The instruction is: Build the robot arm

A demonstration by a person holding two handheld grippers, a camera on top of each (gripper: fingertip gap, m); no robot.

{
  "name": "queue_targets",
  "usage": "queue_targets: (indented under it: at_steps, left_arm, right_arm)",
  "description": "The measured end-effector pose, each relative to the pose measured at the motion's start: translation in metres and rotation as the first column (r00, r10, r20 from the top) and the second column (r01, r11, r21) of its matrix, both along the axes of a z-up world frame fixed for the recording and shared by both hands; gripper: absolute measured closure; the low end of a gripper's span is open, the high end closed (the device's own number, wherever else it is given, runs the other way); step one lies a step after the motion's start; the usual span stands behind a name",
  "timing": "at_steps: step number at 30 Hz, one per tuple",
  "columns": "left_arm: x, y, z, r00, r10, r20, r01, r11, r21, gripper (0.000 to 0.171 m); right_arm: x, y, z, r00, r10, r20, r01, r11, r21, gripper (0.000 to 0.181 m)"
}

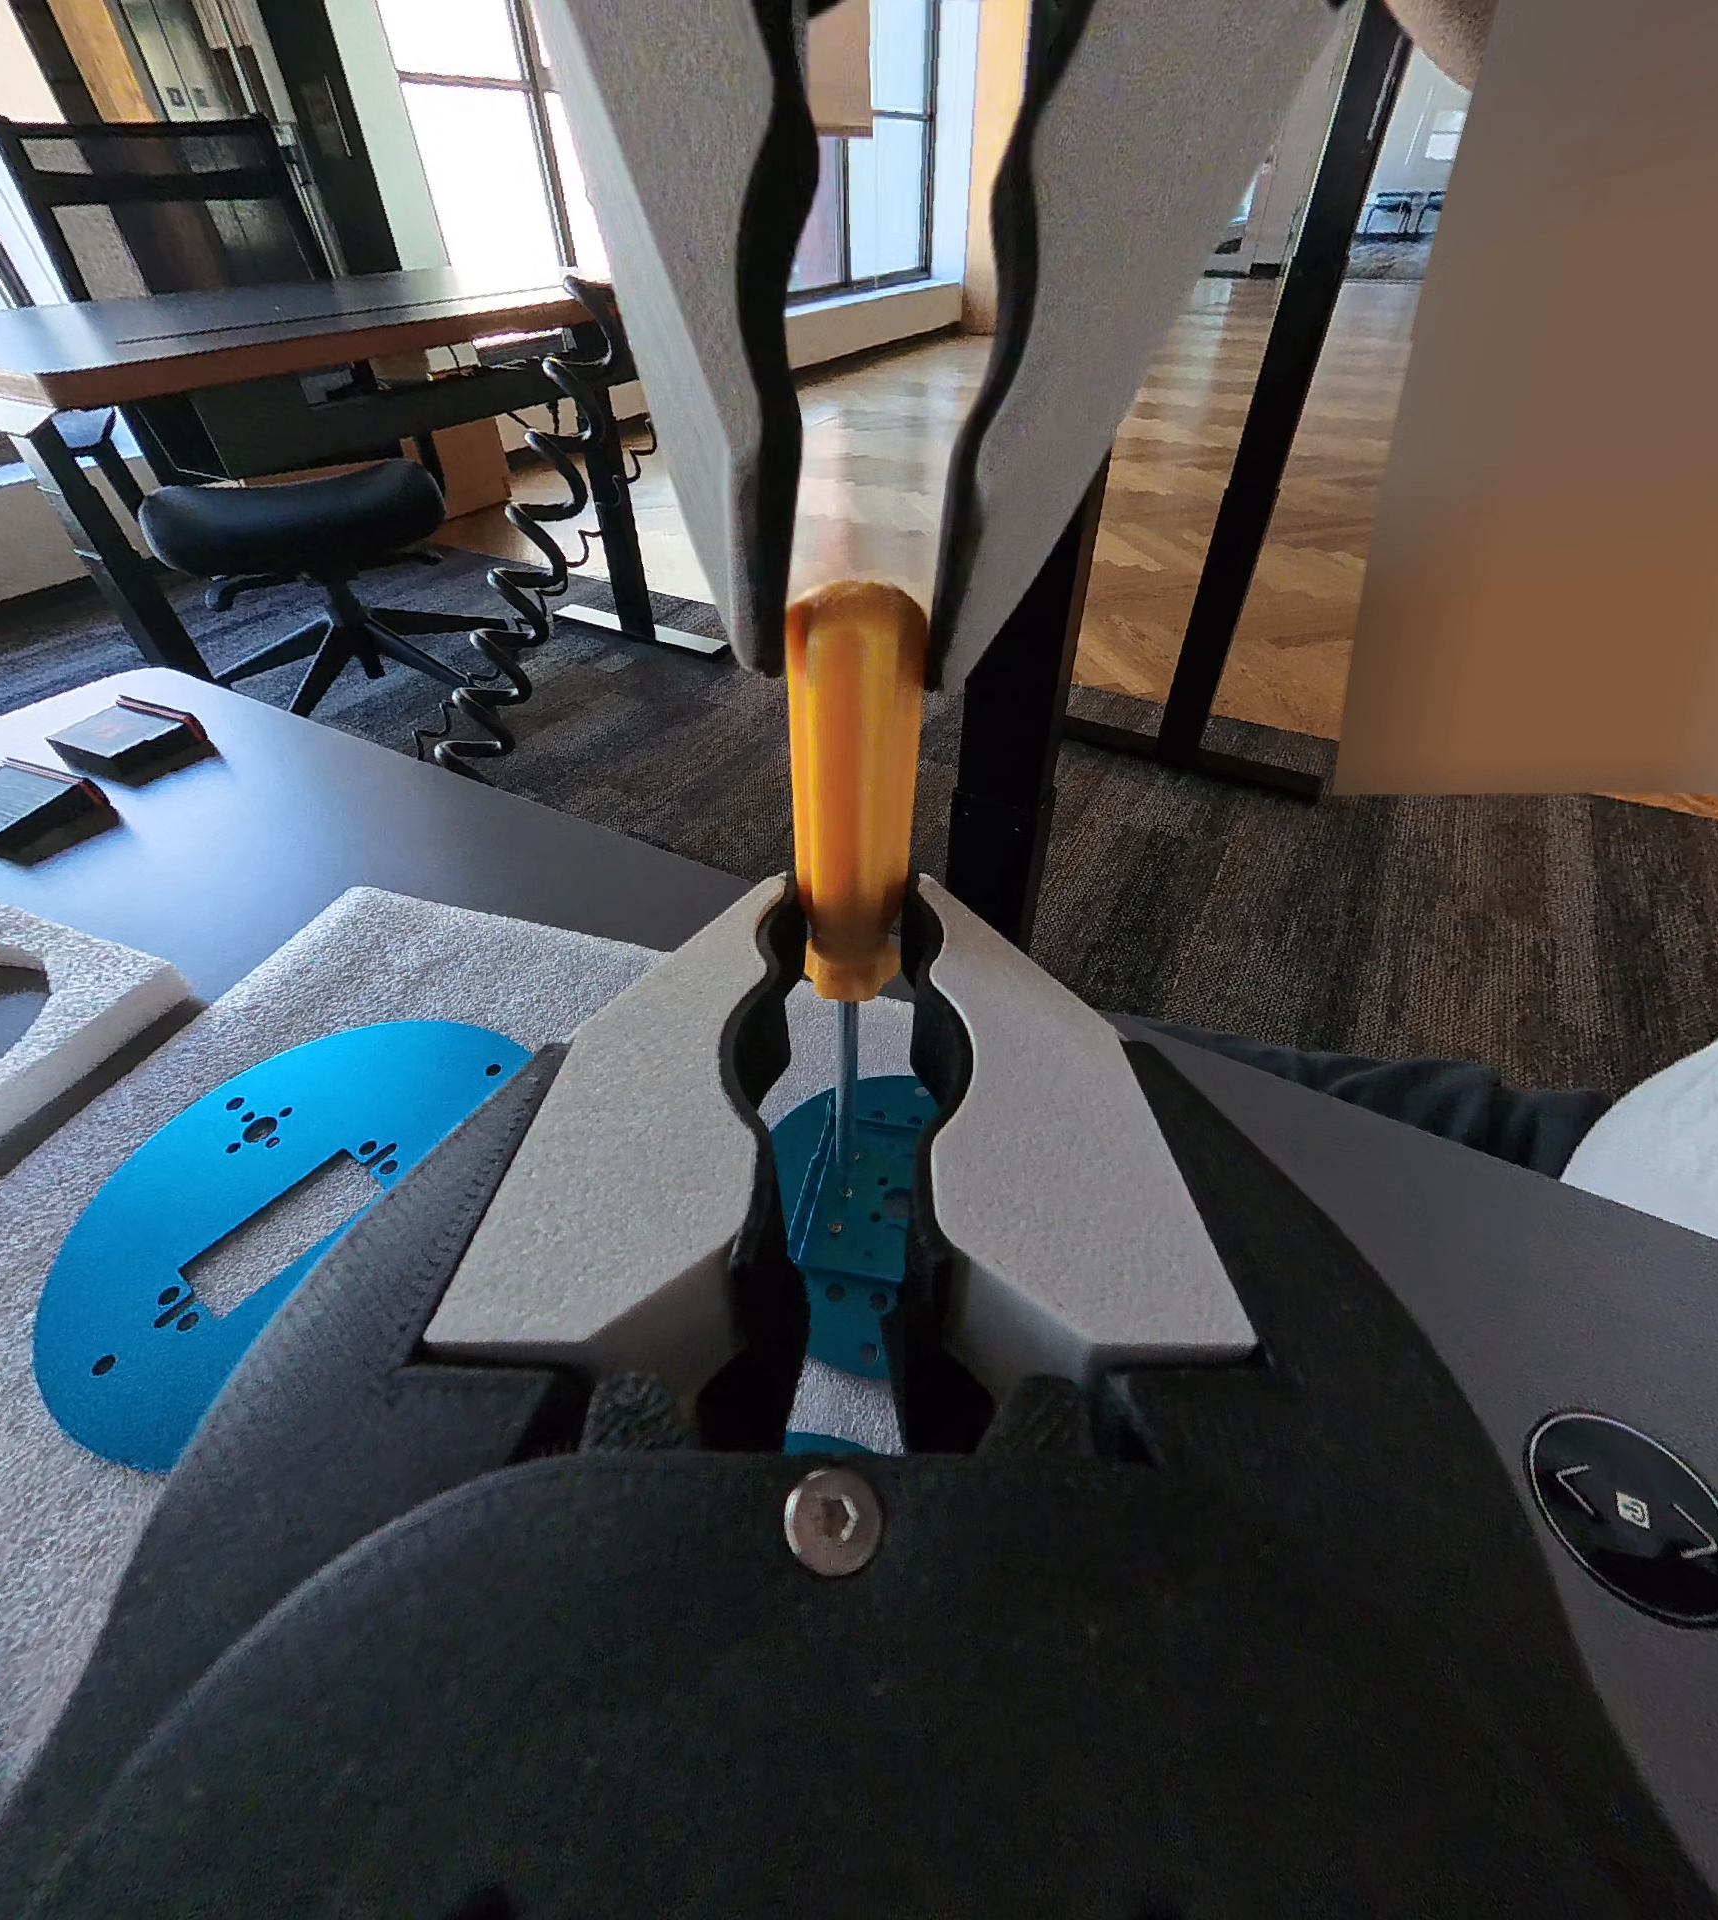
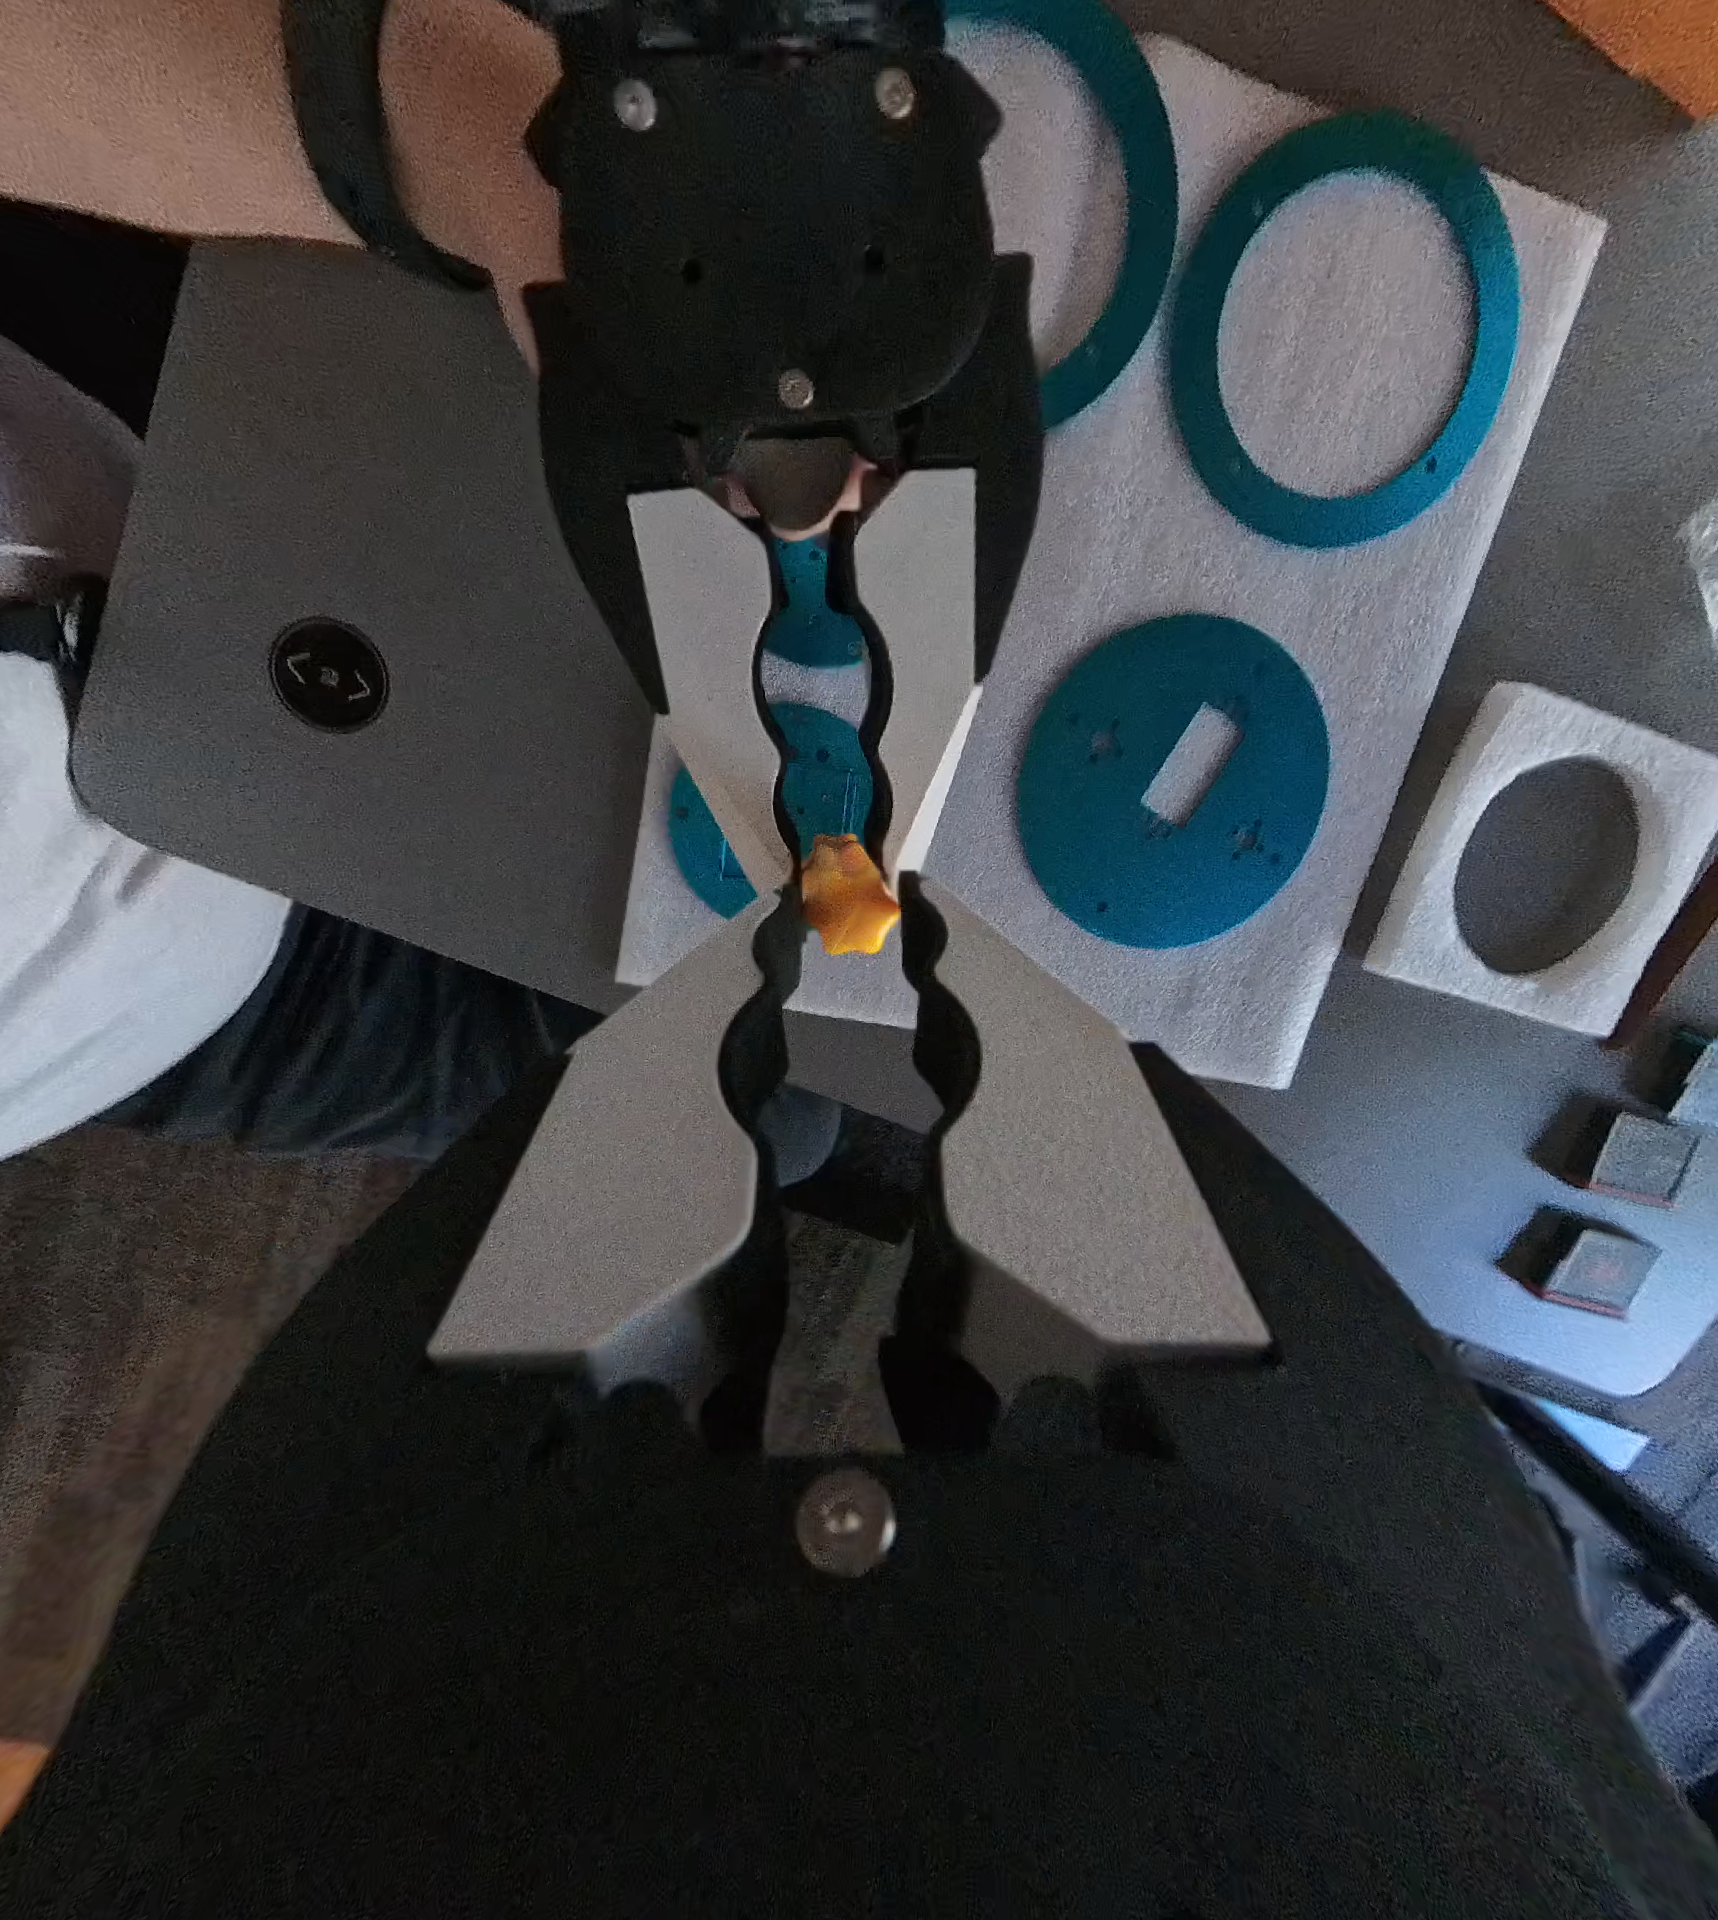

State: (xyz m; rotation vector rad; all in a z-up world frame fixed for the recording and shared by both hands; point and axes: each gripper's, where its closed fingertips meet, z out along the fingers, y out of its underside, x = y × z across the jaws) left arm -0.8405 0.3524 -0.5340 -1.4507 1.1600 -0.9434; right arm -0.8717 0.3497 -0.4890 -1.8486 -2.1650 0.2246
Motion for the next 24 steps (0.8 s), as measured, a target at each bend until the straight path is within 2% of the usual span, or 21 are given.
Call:
queue_targets:
  at_steps: [2, 5, 7, 8, 10, 11, 14, 17, 19, 22, 24]
  left_arm:
    - [0.001, -0.001, 0.0, 1.0, -0.003, -0.001, 0.003, 1.0, 0.002, 0.155]
    - [0.001, 0.0, 0.0, 1.0, -0.003, 0.001, 0.003, 1.0, -0.002, 0.155]
    - [0.0, 0.0, 0.0, 1.0, 0.003, 0.005, -0.003, 1.0, -0.014, 0.155]
    - [-0.001, 0.003, 0.0, 1.0, 0.024, 0.006, -0.024, 1.0, -0.014, 0.156]
    - [0.0, 0.005, -0.002, 0.999, 0.037, -0.006, -0.037, 0.999, -0.004, 0.155]
    - [0.001, 0.003, -0.002, 1.0, 0.025, -0.013, -0.025, 1.0, -0.001, 0.155]
    - [0.002, 0.001, -0.002, 1.0, 0.008, -0.019, -0.008, 1.0, 0.013, 0.156]
    - [0.0, 0.001, -0.002, 1.0, 0.0, -0.006, 0.0, 1.0, -0.007, 0.156]
    - [-0.001, 0.001, -0.002, 1.0, -0.001, -0.011, 0.001, 1.0, -0.002, 0.156]
    - [-0.001, 0.001, -0.002, 1.0, 0.002, -0.004, -0.002, 1.0, -0.005, 0.156]
    - [0.0, 0.001, -0.002, 1.0, 0.012, -0.005, -0.012, 1.0, -0.004, 0.155]
  right_arm:
    - [0.003, -0.002, -0.001, 0.994, 0.101, 0.029, -0.102, 0.994, 0.027, 0.163]
    - [0.002, 0.0, -0.003, 0.995, 0.088, 0.049, -0.088, 0.996, 0.003, 0.163]
    - [0.002, 0.001, -0.003, 0.999, -0.023, 0.042, 0.025, 0.999, -0.043, 0.163]
    - [0.001, 0.006, -0.003, 0.992, -0.121, 0.035, 0.123, 0.991, -0.051, 0.163]
    - [0.001, 0.008, -0.004, 0.931, -0.365, 0.018, 0.365, 0.924, -0.116, 0.163]
    - [0.003, 0.006, -0.004, 0.911, -0.411, 0.024, 0.41, 0.902, -0.132, 0.163]
    - [0.004, 0.002, -0.004, 0.946, -0.324, 0.025, 0.325, 0.942, -0.084, 0.164]
    - [0.0, 0.003, -0.004, 0.999, -0.047, 0.022, 0.046, 0.999, 0.018, 0.161]
    - [-0.001, 0.001, -0.006, 0.998, 0.052, 0.039, -0.054, 0.998, 0.033, 0.163]
    - [-0.002, 0.0, -0.007, 0.998, -0.037, 0.044, 0.037, 0.999, -0.017, 0.164]
    - [0.001, 0.002, -0.008, 0.971, -0.235, 0.051, 0.239, 0.967, -0.093, 0.164]
